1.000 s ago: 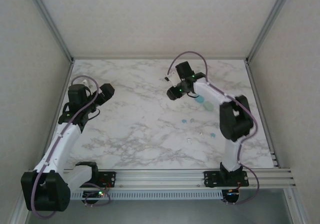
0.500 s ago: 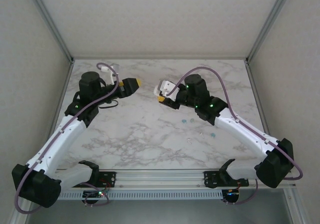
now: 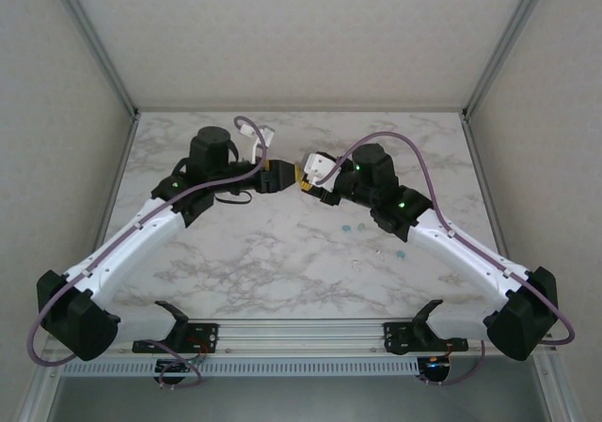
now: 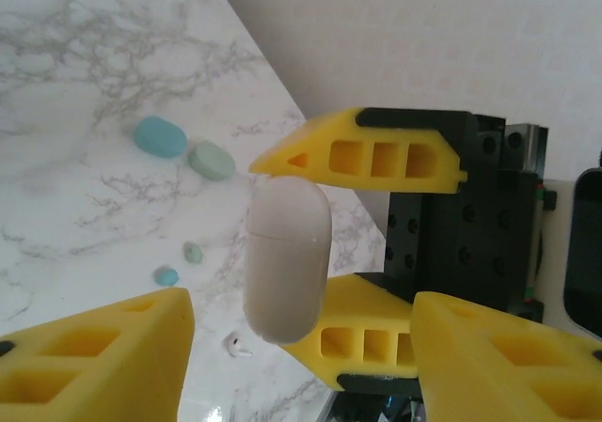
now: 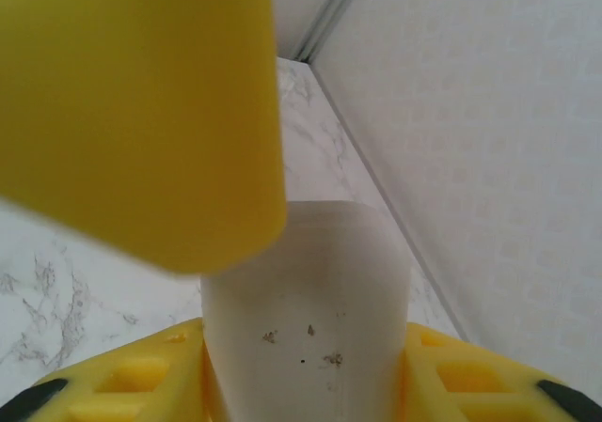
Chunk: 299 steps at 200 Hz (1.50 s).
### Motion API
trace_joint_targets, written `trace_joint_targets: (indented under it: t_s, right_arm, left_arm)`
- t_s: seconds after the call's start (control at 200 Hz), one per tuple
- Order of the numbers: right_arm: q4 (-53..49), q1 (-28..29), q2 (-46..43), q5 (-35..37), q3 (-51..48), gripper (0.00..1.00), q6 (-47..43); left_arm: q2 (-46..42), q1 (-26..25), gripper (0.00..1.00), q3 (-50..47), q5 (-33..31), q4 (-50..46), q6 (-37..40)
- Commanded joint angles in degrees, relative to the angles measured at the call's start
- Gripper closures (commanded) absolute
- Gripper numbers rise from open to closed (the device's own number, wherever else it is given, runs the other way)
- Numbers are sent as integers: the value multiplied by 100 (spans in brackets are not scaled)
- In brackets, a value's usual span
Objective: Insert the wireless bluetooth earbuds into the charging case
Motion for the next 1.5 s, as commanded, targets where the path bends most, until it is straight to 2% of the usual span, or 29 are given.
trace_joint_targets:
  t_s: [0.0, 0.375, 0.771, 0.991, 1.066, 1.191, 1.261, 1.372, 1.417, 1.492]
  right_arm:
    - [318, 46, -139, 67, -87, 63, -65]
    - [480, 45, -88, -39, -88, 63, 10]
    - [412, 44, -99, -218, -35, 63, -15]
    - [366, 47, -83, -207, -10, 63, -65]
    - [350, 40, -97, -208, -8, 61, -76]
    - [294, 47, -177, -107, -17, 51, 8]
    - [225, 47, -339, 14, -4, 39, 312]
    - [-96, -88, -655, 85, 196, 27, 1581]
    - [-379, -287, -729, -111, 347, 25, 2313]
    - [-858, -770, -734, -915, 655, 25, 3381]
  left_arm:
    - [120, -108, 41, 304, 41, -151, 124]
    - [302, -190, 59, 445, 30, -355, 291]
    - [505, -208, 63, 553, 26, -372, 292]
    - [573, -208, 74, 588, 75, -429, 335]
    - [563, -208, 79, 579, 71, -439, 361]
    - [436, -208, 86, 539, -134, -418, 488]
    - [272, -209, 88, 460, -299, -276, 580]
    - [-127, -203, 91, 171, -637, 177, 859]
    - [-348, -207, 92, -82, -740, 626, 1032]
    - [-722, -208, 92, -701, -726, 1672, 1408]
